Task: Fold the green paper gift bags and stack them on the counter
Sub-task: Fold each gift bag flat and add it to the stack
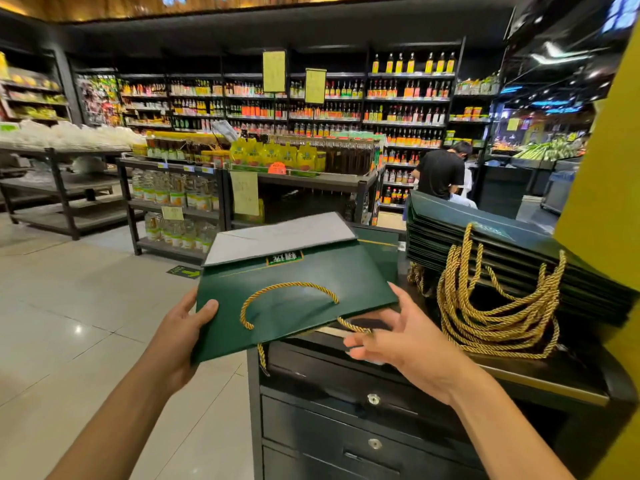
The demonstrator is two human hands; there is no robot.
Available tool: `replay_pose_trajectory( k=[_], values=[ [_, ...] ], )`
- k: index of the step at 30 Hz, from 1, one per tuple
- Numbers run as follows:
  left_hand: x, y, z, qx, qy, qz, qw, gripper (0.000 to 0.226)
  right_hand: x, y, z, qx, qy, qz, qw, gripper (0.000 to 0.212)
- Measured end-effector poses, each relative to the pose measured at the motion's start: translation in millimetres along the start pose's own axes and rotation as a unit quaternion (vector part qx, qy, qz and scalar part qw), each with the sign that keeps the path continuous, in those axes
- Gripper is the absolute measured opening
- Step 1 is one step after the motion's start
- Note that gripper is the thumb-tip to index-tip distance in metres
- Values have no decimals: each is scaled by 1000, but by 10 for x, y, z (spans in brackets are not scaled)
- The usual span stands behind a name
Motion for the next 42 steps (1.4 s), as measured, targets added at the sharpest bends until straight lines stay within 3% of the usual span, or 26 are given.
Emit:
replay_pose_trajectory(
  k=[2, 4, 7, 9, 12, 15, 17, 21, 23, 26, 29, 31, 38, 40, 42],
  values=[
    [-26, -70, 74, -15, -25, -10, 1000, 37, -98, 39, -57, 42, 25, -2, 999, 117],
    [-35, -122, 114, -22, -47, -23, 998, 39, -157, 74, -60, 63, 124, 8, 990, 119],
    [-9, -186, 73, -3, -89, -40, 995, 40, -291, 32, 9, 55, 295, -26, 954, 89],
    [23, -206, 10, 19, -125, -57, 990, 41, -358, -55, 159, -14, 359, -71, 931, 60],
    [79, -199, -151, 70, -209, -83, 972, 28, -321, -206, 446, -186, 433, -129, 872, 24],
    [180, -189, -241, 108, -291, -80, 947, 21, -239, -496, 292, -201, 508, -82, 834, 35],
    [212, -204, -275, 130, -386, -86, 909, 27, -254, -644, 94, -158, 538, -43, 827, 43],
    [343, -132, -549, 232, -592, -135, 760, 38, -229, -665, -37, -113, 561, -5, 820, 45],
    [580, -43, -697, 301, -600, -114, 732, 33, -211, -649, -23, -115, 566, -7, 817, 44],
    [1152, 133, -757, 378, -580, 13, 722, 29, -214, -642, -29, -113, 564, -9, 818, 45],
    [1759, 292, -573, 384, -582, 176, 695, 32, -216, -642, -37, -109, 562, -6, 820, 45],
    [2022, 310, -391, 373, -607, 234, 661, 33, -221, -642, -39, -109, 559, -7, 822, 45],
    [2171, 197, -268, 353, -662, 243, 615, 19, -232, -642, -30, -113, 550, -15, 828, 44],
    [2158, 175, -291, 355, -655, 230, 626, 14, -235, -647, -35, -113, 547, -15, 829, 44],
    [2128, 170, -327, 359, -625, 219, 658, 10, -234, -644, -35, -112, 545, -15, 831, 44]
  ],
)
Point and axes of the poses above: each hand's wrist, its own y-axis away from the middle knuckle, its own x-axis out of the palm, z = x × y, the point moved 10 cm from there along -y, towards the middle knuckle, and after that the axes turned 7 degrees about -y, right-handed, at the moved point
